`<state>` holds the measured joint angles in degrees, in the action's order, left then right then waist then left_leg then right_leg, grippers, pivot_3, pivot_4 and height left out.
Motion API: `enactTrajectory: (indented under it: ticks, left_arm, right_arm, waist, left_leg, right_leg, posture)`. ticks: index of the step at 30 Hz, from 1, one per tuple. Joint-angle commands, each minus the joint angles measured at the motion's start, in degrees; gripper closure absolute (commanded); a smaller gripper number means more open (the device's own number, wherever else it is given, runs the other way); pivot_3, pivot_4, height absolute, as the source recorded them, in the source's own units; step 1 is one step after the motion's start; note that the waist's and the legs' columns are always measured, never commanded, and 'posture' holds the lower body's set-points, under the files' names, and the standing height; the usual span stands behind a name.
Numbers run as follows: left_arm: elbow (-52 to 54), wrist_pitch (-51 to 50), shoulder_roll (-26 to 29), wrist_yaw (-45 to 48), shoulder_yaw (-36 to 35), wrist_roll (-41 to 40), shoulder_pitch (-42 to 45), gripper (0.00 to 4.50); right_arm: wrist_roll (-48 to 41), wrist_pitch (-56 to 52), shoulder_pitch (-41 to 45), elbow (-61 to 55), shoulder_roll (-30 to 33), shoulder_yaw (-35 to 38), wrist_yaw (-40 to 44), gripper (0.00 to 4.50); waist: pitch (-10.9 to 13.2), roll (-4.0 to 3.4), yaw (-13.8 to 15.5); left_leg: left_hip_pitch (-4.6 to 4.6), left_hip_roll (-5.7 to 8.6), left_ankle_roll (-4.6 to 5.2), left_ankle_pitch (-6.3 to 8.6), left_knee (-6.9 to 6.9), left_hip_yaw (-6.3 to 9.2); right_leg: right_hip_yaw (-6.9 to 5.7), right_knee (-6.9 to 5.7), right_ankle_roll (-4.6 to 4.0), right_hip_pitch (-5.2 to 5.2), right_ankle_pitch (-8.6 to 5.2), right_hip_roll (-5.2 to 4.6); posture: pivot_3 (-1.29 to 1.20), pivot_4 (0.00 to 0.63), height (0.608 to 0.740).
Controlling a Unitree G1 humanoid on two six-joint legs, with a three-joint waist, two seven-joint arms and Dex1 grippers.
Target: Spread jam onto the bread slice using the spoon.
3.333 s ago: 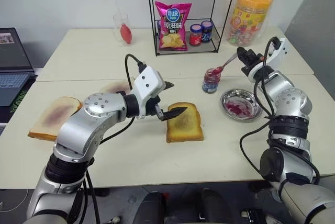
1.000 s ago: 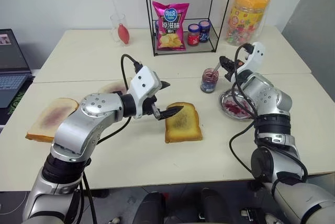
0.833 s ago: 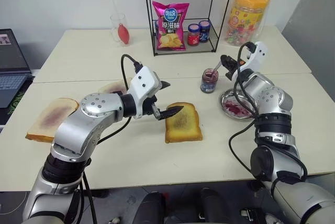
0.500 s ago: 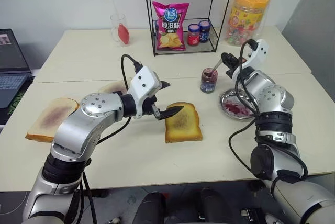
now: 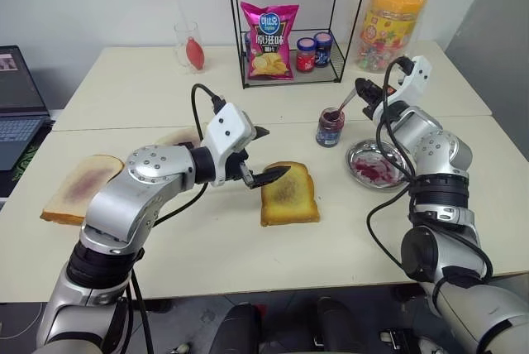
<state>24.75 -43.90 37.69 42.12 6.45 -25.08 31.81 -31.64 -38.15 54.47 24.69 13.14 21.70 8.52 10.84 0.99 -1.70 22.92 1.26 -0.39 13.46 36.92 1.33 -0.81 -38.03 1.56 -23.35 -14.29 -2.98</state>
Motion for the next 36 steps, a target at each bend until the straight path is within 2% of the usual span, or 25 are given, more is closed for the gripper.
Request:
enactTrajectory:
  ticks: [1, 9, 20, 36]
  left_arm:
    - [0.69, 0.79, 0.32, 0.48, -0.69, 0.18, 0.77, 0.0]
    - [0.61, 1.51, 0.31, 0.76, -0.72, 0.45, -0.05, 0.0]
    - [0.58, 1.73, 0.12, 1.04, -0.72, 0.79, -0.17, 0.0]
    - [0.7, 1.5, 0.06, 0.96, -0.69, 0.79, 0.36, 0.0]
  right_arm:
    - [0.58, 1.95, 0.19, -3.47, 1.02, -1.04, 1.48, 4.47]
    - [0.86, 2.61, 0.34, -3.24, 0.85, -1.1, 1.72, 4.47]
    - [-3.52, -0.26, 1.44, -2.53, -0.55, 3.53, -1.74, 4.47]
    - [-6.8, -2.45, 1.64, -2.66, -0.32, 5.27, -3.45, 4.47]
  waist:
    - [0.0, 0.0, 0.0]
    - [0.0, 0.0, 0.0]
    - [0.0, 0.0, 0.01]
    - [0.0, 0.0, 0.0]
  left_leg:
    - [0.0, 0.0, 0.0, 0.0, 0.0, 0.0]
    - [0.0, 0.0, 0.0, 0.0, 0.0, 0.0]
    - [0.0, 0.0, 0.0, 0.0, 0.0, 0.0]
    - [0.0, 0.0, 0.0, 0.0, 0.0, 0.0]
  right_leg:
    - [0.0, 0.0, 0.0, 0.0, 0.0, 0.0]
    - [0.0, 0.0, 0.0, 0.0, 0.0, 0.0]
    - [0.0, 0.0, 0.0, 0.0, 0.0, 0.0]
    - [0.0, 0.0, 0.0, 0.0, 0.0, 0.0]
  posture:
    - [0.0, 0.15, 0.74]
    - [0.0, 0.15, 0.74]
    - [0.0, 0.15, 0.74]
    - [0.0, 0.15, 0.74]
